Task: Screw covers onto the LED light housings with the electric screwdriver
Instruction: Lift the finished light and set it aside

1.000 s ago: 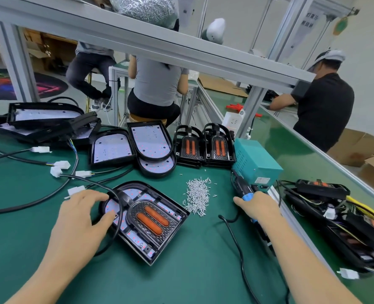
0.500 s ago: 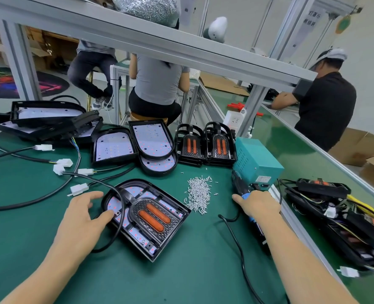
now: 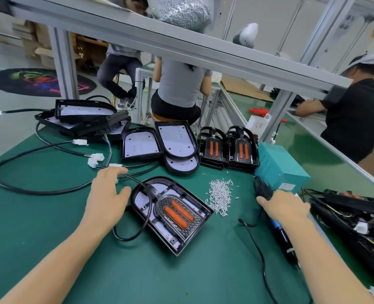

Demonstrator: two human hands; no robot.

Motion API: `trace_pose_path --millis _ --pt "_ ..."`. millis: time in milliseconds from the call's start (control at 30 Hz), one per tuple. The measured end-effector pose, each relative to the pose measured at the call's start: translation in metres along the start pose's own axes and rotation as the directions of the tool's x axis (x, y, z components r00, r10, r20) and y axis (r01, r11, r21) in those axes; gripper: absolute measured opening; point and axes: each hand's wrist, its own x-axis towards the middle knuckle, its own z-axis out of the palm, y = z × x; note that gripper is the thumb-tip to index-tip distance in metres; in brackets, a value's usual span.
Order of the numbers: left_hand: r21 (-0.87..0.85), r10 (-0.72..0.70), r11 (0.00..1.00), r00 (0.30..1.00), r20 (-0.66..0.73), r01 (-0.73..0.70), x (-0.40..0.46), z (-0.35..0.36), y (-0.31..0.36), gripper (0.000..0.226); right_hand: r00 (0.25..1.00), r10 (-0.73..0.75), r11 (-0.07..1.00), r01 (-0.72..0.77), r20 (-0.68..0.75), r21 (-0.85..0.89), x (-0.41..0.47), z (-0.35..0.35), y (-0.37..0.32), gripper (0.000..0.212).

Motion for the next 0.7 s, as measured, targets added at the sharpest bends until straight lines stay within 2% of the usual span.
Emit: trace_pose_path --millis 100,167,233,300,400,500,600,700 --pt "0.189 0.175 0.967 0.985 0.008 -0.173 0.022 -0.004 0.000 0.047 0.984 -0.160 0.984 0.165 -0.076 0.072 -0.020 -0.025 -0.026 0.062" --pt "0.351 0.241 0.902 0.968 0.070 -0.250 0.035 -0.004 -0.002 0.056 0.948 -0.309 0.933 0.318 -0.074 0.169 -0.040 -0.039 -0.047 0.068" --pt "0.494 0.292 0.801 0.941 0.174 -0.339 0.047 -0.003 -0.005 0.064 0.885 -0.461 0.849 0.461 -0.062 0.258 -0.060 -0.047 -0.067 0.074" --pt "0.586 0.280 0.709 0.919 0.277 -0.392 0.058 -0.002 -0.009 0.067 0.803 -0.596 0.753 0.564 -0.012 0.339 -0.079 -0.048 -0.083 0.086" --pt "0.678 0.246 0.589 0.896 0.369 -0.440 0.068 -0.004 -0.013 0.057 0.702 -0.702 0.667 0.590 0.119 0.454 -0.096 -0.043 -0.102 0.112" --pt "0.723 0.215 0.515 0.886 0.411 -0.460 0.069 -0.008 -0.019 0.037 0.655 -0.721 0.669 0.575 0.224 0.471 -0.103 -0.033 -0.111 0.126" --pt "0.739 0.195 0.514 0.898 0.395 -0.436 0.066 -0.017 -0.027 0.029 0.686 -0.694 0.695 0.560 0.219 0.450 -0.107 -0.022 -0.116 0.130" --pt "0.660 0.159 0.654 0.920 0.357 -0.369 0.060 -0.026 -0.031 0.029 0.720 -0.662 0.716 0.523 0.210 0.462 -0.107 -0.017 -0.118 0.133"
